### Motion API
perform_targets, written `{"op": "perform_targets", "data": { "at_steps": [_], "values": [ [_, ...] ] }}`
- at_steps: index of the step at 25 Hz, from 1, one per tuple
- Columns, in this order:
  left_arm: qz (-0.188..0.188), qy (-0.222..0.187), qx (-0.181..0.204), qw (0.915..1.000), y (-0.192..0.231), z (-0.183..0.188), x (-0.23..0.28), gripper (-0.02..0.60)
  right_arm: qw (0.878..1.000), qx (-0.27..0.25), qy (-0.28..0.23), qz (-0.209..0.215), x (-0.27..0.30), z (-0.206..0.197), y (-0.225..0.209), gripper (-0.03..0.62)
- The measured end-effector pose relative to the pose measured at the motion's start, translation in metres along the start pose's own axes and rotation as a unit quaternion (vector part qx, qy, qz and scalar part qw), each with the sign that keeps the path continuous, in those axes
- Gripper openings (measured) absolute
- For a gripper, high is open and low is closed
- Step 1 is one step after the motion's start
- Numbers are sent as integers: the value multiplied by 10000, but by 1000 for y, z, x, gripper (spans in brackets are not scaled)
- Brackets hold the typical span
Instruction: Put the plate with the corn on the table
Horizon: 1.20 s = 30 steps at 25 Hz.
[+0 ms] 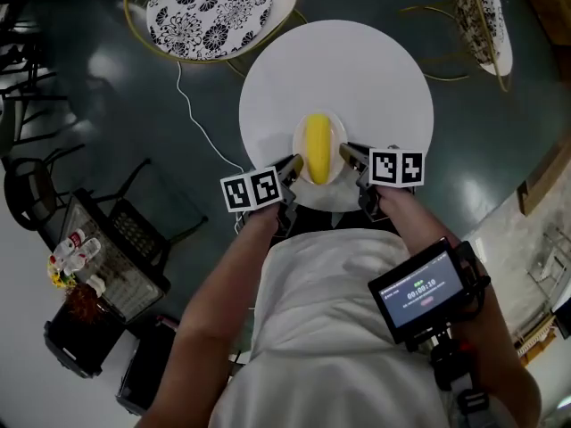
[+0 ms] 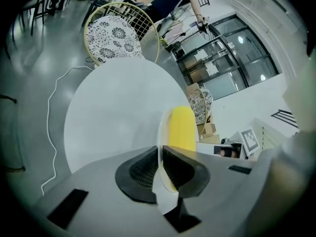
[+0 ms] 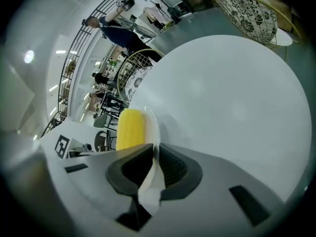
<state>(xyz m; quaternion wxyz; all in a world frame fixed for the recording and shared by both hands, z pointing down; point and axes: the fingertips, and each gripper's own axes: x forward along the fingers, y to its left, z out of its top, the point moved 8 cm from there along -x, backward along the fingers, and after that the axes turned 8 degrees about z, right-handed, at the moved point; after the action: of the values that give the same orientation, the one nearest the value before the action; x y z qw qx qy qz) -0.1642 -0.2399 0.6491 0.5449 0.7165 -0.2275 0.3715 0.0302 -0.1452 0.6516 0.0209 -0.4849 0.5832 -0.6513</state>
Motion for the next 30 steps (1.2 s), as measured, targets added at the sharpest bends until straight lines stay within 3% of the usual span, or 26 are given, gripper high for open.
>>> {"op": "perform_targets", "data": {
  "at_steps": [6, 17, 30],
  "values": [
    [93, 118, 265, 9995, -15, 8, 19, 35, 9996, 36, -203, -174, -9, 9, -15, 46],
    [329, 186, 400, 9985, -33, 26, 52, 35, 9982, -130, -444, -378, -17, 36, -34, 46],
    [665, 61, 736, 9950, -51, 44, 72, 35, 9956, -521, -505, -592, -19, 57, -44, 46]
  ]
}}
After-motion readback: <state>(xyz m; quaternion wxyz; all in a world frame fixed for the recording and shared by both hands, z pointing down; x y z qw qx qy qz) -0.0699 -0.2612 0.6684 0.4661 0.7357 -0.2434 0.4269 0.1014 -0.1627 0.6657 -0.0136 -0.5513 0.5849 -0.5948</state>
